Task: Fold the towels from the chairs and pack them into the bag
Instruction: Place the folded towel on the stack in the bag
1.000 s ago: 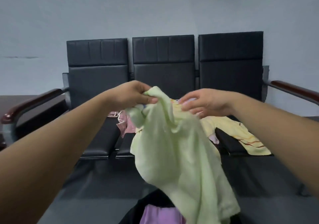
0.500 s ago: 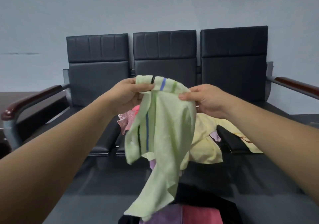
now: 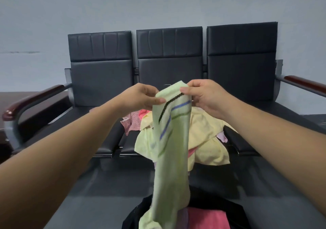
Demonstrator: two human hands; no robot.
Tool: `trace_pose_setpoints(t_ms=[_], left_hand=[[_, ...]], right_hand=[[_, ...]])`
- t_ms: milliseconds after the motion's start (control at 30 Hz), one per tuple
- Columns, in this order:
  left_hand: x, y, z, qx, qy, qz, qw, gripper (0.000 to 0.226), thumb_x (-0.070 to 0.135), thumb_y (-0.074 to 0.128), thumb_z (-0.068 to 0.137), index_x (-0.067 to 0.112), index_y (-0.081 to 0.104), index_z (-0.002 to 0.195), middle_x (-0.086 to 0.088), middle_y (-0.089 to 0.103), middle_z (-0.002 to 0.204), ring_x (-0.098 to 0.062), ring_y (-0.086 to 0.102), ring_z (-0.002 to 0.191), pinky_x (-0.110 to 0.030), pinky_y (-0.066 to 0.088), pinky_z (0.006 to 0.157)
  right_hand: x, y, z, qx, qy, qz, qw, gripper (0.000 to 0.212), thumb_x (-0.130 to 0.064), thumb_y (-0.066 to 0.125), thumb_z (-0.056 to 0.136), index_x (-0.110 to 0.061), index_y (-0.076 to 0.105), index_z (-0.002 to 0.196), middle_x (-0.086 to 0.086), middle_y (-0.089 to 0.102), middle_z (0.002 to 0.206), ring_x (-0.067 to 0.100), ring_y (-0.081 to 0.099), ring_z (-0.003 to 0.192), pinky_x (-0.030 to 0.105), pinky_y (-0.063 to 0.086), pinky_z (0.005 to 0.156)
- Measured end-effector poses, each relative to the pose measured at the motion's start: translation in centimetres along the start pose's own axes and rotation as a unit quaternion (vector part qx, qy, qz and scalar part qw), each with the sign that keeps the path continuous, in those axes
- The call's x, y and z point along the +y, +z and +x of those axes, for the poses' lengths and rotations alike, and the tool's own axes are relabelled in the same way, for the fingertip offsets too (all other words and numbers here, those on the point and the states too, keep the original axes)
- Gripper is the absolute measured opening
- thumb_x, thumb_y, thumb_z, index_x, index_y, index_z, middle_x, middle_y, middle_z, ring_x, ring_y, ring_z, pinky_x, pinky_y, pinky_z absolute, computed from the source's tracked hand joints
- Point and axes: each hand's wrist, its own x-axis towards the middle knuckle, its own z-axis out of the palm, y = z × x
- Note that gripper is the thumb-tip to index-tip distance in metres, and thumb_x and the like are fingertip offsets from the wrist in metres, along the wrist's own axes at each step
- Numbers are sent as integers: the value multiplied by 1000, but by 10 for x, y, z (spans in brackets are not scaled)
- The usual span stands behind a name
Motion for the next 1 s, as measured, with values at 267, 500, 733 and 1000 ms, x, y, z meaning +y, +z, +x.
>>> trace_pose_setpoints(t_ms=[267,500,733,1000], left_hand=[[-2,6,-3,8,4,76,997,24,34,79,87,11,74,93,-18,74,100,-18,64,82,-38,47,83],[-35,-1,-9,-116,-117,321,933,34,54,78,81,22,69,72,-3,63,74,-20,64,72,-33,53,72],[-54,-22,-17,48,-108,335,935,25,45,71,90,22,73,80,-5,73,90,-19,65,83,-37,52,83],[-33,-22,-17,14,-99,108,989,11,13,63,99,19,68,108,-9,76,86,-24,73,71,-38,62,70]], right_hand=[[0,11,-6,-11,23,-46,999,8,-12,75,91,-6,76,96,10,74,91,16,70,81,35,61,81],[-7,-18,1,147,-45,-210,966,9,-18,77,91,-15,75,83,0,71,80,8,61,70,20,50,67],[19,-50,-5,177,-6,-296,939,4,-10,73,94,-8,74,91,11,74,80,14,69,63,34,60,75],[12,-46,-1,215,-23,-251,944,4,-8,68,96,-8,72,95,14,70,75,13,69,56,25,60,57]])
